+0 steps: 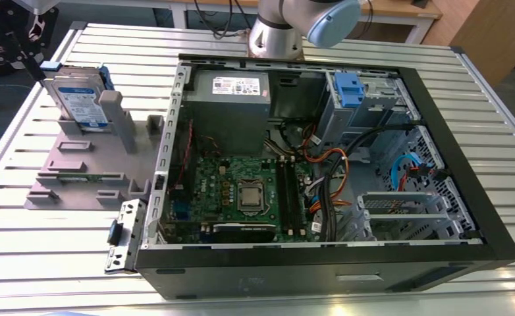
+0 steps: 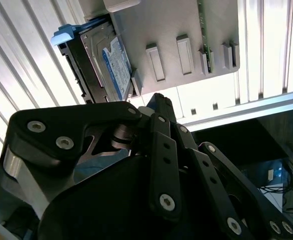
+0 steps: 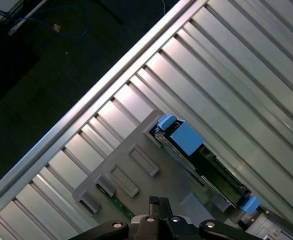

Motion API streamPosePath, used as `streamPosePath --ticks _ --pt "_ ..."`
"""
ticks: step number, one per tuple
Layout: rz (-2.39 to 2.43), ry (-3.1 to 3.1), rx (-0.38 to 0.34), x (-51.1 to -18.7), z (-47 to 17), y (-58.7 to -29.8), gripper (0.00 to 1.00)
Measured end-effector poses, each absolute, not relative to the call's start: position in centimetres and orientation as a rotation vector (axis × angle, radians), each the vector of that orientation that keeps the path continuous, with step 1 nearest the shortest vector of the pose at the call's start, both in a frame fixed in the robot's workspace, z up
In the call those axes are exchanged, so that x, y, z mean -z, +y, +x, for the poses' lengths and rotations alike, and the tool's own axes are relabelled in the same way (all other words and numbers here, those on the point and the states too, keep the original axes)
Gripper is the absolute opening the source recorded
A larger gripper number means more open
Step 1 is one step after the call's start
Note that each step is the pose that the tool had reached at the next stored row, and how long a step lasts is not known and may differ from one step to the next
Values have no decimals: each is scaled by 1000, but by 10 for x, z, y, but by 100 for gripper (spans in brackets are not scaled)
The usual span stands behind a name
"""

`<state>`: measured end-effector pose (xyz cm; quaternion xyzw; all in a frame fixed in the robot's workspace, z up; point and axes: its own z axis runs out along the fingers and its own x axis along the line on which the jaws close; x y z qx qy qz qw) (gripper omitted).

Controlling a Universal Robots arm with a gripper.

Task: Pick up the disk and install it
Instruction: 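Pick up the disk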

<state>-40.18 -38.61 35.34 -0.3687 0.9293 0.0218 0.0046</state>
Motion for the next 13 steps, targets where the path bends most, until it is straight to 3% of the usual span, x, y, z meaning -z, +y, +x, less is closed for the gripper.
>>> streamPosePath --ticks 13 --pt "-1175 2903 -68 -353 -402 -386 11"
